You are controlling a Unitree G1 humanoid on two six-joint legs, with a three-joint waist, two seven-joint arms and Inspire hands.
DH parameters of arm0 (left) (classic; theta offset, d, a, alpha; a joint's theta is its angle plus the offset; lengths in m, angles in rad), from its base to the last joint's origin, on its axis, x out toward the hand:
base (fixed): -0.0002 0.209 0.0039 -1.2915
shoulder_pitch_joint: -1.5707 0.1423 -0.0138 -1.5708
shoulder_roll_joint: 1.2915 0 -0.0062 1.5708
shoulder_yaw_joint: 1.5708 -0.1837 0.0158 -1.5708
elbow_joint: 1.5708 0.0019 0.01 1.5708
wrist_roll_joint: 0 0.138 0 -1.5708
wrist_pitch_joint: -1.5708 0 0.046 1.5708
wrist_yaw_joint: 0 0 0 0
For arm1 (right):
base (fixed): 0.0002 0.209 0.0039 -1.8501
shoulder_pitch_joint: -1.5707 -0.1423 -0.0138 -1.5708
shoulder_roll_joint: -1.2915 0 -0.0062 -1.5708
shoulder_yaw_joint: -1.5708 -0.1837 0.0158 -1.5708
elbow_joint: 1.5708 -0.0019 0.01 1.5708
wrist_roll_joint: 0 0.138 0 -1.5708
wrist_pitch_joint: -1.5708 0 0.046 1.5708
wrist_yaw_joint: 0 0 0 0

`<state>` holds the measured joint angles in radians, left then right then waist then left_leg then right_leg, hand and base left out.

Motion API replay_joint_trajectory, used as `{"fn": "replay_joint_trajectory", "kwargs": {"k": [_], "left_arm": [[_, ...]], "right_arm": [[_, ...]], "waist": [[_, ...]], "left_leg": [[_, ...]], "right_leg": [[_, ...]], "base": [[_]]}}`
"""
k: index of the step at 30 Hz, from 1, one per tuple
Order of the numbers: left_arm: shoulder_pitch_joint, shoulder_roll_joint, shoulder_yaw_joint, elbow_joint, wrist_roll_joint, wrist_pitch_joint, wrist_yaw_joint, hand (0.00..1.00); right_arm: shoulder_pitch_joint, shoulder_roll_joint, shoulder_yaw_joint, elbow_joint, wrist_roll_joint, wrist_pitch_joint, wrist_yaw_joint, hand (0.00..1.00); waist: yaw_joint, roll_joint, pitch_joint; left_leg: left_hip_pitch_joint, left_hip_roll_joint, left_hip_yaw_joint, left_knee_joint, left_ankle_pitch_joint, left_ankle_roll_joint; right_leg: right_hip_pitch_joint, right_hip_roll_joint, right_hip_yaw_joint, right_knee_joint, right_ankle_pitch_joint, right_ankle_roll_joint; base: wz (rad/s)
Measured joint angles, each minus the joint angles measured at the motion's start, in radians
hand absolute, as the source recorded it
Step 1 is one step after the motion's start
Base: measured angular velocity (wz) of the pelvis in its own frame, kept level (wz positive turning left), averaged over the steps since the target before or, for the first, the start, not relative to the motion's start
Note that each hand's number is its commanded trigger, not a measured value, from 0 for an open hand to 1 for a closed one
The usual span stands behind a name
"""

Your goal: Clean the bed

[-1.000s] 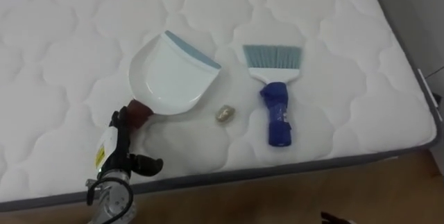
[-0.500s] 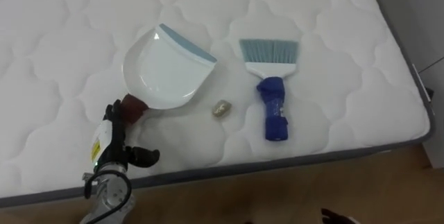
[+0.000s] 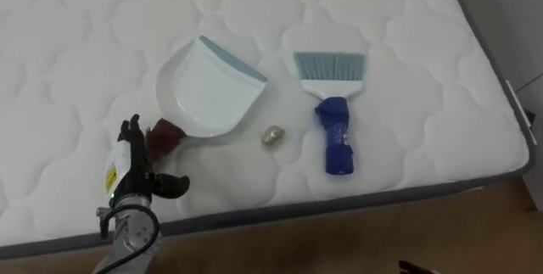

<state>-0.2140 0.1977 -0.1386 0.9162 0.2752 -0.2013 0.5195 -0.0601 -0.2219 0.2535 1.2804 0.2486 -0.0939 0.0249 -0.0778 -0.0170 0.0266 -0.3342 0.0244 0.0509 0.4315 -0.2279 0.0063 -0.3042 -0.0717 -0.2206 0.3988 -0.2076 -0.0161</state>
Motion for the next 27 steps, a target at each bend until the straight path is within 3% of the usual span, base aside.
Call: {"fn": "replay_joint_trajectory", "kwargs": {"k": [12, 18, 27], "left_arm": [[-0.002, 0.002, 0.0, 0.027, -0.002, 0.001, 0.0, 0.0], [-0.043, 0.007, 0.0, 0.078, -0.013, 0.014, -0.024, 0.0], [-0.127, 0.028, 0.0, 0.183, -0.203, 0.035, -0.071, 0.0]], "right_arm": [[0.0, -0.01, 0.001, 0.001, 0.008, 0.009, 0.0, 0.0], [0.008, -0.016, 0.001, 0.001, 0.017, 0.012, -0.002, 0.0], [0.009, -0.019, 0.05, 0.004, 0.021, 0.028, -0.026, 0.0]], "waist": [[0.0, 0.009, 0.0071], [-0.009, 0.01, 0.0087], [-0.025, 0.015, 0.0126]], "left_leg": [[-0.004, 0.0, -0.001, -0.002, 0.0, 0.0], [-0.022, -0.005, 0.003, 0.001, -0.001, 0.0], [-0.046, -0.005, 0.028, 0.019, 0.0, 0.0]], "right_leg": [[-0.011, -0.001, 0.002, 0.01, -0.002, 0.001], [-0.042, -0.013, 0.005, 0.045, -0.016, -0.004], [-0.079, -0.015, 0.03, 0.076, -0.028, -0.003]], "base": [[0.0], [0.0], [-0.03]]}}
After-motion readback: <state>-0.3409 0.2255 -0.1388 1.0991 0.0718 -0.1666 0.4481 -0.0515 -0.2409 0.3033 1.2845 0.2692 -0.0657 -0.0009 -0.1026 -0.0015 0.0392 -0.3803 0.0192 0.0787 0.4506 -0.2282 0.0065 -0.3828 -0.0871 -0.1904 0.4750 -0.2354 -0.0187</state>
